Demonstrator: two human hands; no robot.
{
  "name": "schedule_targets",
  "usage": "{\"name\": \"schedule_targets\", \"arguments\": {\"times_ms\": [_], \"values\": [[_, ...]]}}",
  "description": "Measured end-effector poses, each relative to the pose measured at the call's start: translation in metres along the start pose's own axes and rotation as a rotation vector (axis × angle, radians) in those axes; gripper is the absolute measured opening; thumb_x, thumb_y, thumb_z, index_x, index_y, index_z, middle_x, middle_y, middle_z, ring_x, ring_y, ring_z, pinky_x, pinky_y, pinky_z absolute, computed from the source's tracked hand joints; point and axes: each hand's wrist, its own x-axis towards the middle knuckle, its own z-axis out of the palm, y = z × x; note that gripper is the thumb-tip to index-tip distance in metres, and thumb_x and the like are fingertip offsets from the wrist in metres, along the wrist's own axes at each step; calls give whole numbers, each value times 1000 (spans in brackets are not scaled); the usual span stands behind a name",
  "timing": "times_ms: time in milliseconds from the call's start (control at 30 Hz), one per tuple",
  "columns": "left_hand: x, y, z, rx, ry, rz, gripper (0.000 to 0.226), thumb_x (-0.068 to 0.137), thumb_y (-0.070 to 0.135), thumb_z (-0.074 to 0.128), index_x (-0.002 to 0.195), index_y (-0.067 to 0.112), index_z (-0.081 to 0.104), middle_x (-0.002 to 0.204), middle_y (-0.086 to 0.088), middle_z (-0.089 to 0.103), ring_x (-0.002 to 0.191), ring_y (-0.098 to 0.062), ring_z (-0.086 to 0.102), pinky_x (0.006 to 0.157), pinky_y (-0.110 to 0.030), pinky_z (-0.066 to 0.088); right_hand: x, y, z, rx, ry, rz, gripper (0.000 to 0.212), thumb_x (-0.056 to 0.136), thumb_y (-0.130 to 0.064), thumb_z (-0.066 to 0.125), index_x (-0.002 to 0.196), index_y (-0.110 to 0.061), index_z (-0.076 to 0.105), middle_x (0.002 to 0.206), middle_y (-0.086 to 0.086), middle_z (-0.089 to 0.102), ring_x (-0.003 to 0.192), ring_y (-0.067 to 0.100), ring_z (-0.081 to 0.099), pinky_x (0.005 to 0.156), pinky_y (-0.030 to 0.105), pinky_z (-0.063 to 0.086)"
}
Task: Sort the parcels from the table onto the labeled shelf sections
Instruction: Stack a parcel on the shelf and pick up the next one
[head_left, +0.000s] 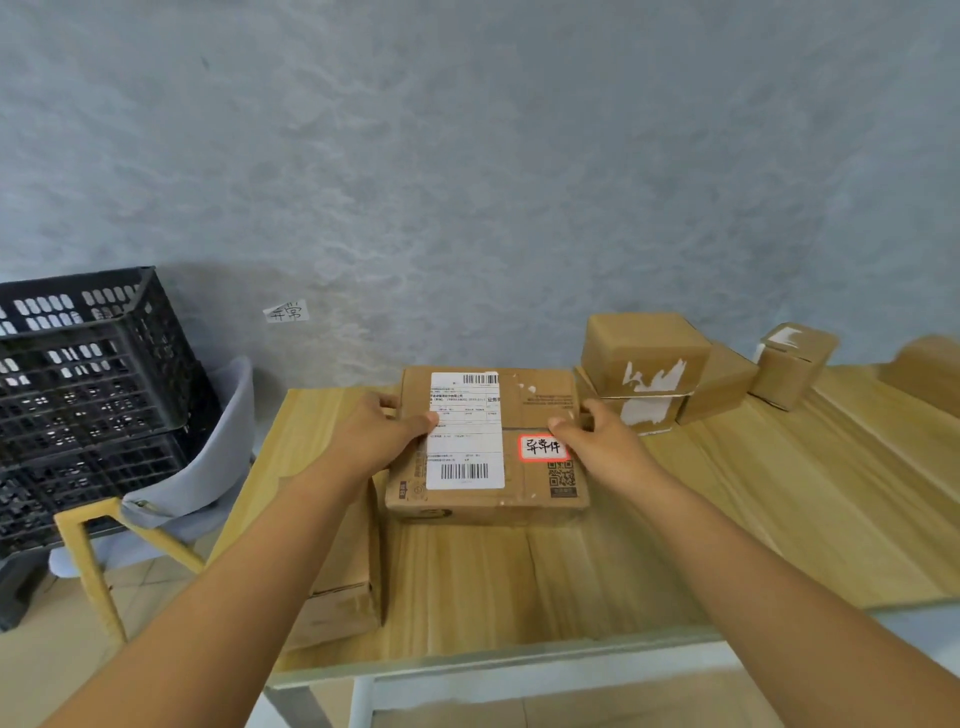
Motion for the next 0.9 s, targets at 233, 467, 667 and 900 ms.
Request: {"name": "schedule_targets", "arguments": {"times_ms": [233, 467, 667, 900], "values": [[-30, 60, 31, -141, 61, 216, 44, 80, 30, 80, 112, 28, 50, 95, 6, 64, 73, -2, 65, 54, -17, 44, -39, -8, -62, 224, 127, -132, 18, 93, -37, 63, 105, -40, 51, 104, -21, 65, 95, 4, 67, 79, 29, 55], [-96, 124, 100, -151, -26, 398, 45, 80, 34, 79, 115, 29, 53, 97, 6, 65, 80, -6, 66, 60, -21, 45, -102, 17, -153, 350, 299, -168, 34, 93, -31, 65, 124, -23, 56, 123, 0, 65, 110, 19, 66, 99, 48, 52], [-177, 159, 226, -209, -206, 428, 47, 82, 31, 78, 121, 26, 53, 106, 5, 65, 84, -6, 67, 65, -22, 51, -194, 79, -268, 372, 490, -143, 37, 91, -29, 68, 125, -24, 55, 113, -7, 65, 98, 15, 70, 88, 41, 58], [-268, 184, 381, -249, -514, 462, 50, 82, 29, 78, 124, 32, 50, 118, 7, 65, 100, -16, 69, 88, -39, 55, -302, 161, -387, 352, 730, -83, 37, 92, -33, 66, 127, -29, 54, 108, -10, 62, 93, 10, 70, 88, 37, 57]]}}
